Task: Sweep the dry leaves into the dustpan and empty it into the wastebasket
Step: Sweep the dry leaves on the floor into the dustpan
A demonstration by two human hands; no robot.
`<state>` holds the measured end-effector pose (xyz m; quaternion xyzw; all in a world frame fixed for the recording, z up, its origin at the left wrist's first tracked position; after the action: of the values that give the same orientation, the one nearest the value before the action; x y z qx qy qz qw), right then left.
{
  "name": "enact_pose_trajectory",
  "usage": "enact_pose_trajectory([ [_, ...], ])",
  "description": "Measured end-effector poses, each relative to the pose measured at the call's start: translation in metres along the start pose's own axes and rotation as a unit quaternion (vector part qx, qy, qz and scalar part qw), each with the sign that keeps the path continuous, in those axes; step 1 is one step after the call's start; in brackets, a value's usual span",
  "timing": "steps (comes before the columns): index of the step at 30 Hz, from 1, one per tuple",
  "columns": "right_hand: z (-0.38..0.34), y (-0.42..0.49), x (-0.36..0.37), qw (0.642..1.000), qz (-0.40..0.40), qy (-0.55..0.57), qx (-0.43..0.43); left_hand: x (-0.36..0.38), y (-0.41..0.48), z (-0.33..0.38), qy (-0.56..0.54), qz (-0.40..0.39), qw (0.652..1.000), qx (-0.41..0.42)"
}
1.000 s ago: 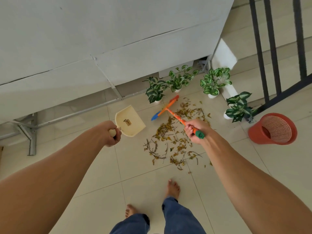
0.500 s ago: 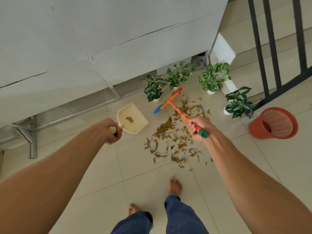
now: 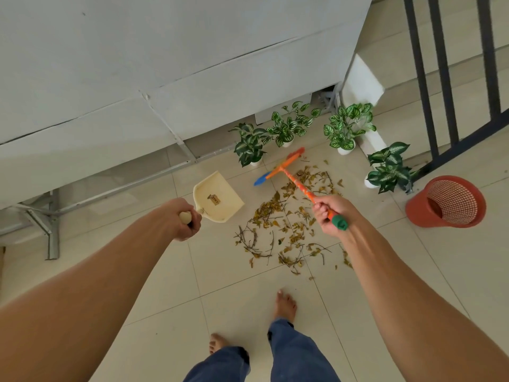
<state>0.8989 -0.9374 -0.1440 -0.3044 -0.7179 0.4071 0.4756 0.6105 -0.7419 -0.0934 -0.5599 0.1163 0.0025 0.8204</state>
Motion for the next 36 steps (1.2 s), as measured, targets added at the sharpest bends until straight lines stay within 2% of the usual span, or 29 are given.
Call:
enact_pose_trajectory([
  [5,-0.011,0.016,0.001,0.999,0.021,0.021,0.013,0.003,-0.007,-0.001,0.003,0.005,1.000,0.005],
  [13,0.003,-0.036,-0.013,1.000,0.003,0.012,-0.013,0.006,-0.005,-0.001,0.006,-0.004,1.000,0.010],
  [20,-0.024,0.004,0.000,0.998,0.004,0.056,-0.020,0.009,-0.014,-0.003,0.007,-0.013,1.000,0.016],
  [27,0.002,-0.023,-0.012,0.998,0.017,0.065,-0.018,0.015,-0.015,-0.006,-0.008,-0.010,1.000,0.019],
  [31,0.009,-0.046,-0.013,0.997,-0.012,0.077,-0.026,0.015,-0.016,-0.007,0.005,-0.015,1.000,0.020],
  [36,-0.013,-0.025,0.008,0.998,-0.037,0.035,-0.029,0.014,-0.015,-0.009,0.013,-0.019,1.000,0.011],
])
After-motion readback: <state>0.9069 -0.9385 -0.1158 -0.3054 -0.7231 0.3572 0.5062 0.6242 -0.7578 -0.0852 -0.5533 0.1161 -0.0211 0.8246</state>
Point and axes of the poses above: each hand's wrist, its own y-axis towards the middle knuckle, its own x-axis out of the palm, z = x × y, the point moved 7 cm from there along y, towards the middle knuckle, and after that the axes turned 6 degrees about x, right-handed, at the moved point
